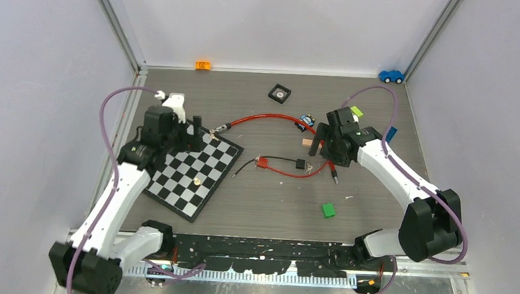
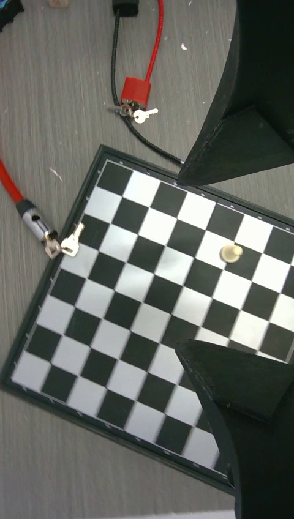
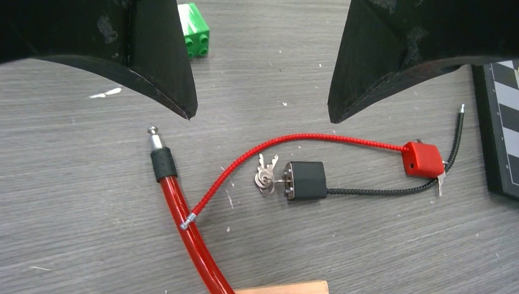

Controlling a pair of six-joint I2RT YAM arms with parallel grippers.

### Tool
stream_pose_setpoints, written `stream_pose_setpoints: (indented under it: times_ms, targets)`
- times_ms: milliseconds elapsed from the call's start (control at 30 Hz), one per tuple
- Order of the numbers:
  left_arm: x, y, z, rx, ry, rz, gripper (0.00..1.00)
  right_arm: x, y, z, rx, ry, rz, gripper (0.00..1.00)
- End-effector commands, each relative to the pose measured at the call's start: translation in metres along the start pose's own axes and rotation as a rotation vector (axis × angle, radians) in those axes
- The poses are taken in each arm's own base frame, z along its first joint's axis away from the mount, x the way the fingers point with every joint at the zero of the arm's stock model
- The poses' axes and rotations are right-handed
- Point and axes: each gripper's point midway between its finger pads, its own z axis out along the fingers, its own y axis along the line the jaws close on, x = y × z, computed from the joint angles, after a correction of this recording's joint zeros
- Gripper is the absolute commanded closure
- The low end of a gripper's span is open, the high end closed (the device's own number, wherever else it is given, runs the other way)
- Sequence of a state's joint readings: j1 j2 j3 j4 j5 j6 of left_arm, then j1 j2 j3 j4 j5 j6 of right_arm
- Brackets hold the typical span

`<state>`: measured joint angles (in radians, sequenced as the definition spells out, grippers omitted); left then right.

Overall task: Lock with the key
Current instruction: Pick up the lock from the center of the board.

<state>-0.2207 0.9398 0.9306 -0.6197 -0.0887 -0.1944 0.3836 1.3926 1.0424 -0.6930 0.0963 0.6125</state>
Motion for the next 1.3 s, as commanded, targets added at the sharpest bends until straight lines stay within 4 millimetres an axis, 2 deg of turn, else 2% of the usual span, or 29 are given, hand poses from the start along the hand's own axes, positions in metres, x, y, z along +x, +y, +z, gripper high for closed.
stream_pose_setpoints:
  times_ms: [0,200,367,533,600,700,900,1133,1267]
  targets:
    - [-0.044,-0.037,0.026,0.179,-0.085,0.081,0.02,-0.017,-0.003,-0.034,0.002,-0.068,-0.055,0.17]
    - [-0.061,-0.071,0.073,0.338,-0.120,0.205,0.02,-0.008,-0.004,-0.052,-0.048,-0.079,-0.030,0.16]
    - [-0.072,-0.080,0.112,0.386,-0.043,0.355,0.01,0.004,0.003,-0.062,-0.117,-0.055,-0.010,0.16]
    - [-0.058,-0.092,0.151,0.478,0.065,0.467,0.01,0.008,-0.006,-0.068,-0.102,-0.066,-0.023,0.16]
    - [-0.051,-0.094,0.163,0.510,0.119,0.494,0.05,0.009,-0.009,-0.069,-0.095,-0.074,-0.026,0.16]
    - [-0.039,-0.098,0.178,0.565,0.192,0.537,0.10,0.013,-0.013,-0.070,-0.089,-0.074,-0.027,0.16]
    - [-0.022,-0.099,0.200,0.616,0.299,0.593,0.10,0.018,-0.015,-0.068,-0.085,-0.062,-0.029,0.16]
    - [0.004,-0.089,0.233,0.570,0.404,0.627,0.12,0.016,-0.015,-0.066,-0.078,-0.057,-0.033,0.16]
    - [0.011,-0.087,0.248,0.528,0.427,0.655,0.14,0.016,-0.014,-0.066,-0.077,-0.057,-0.033,0.16]
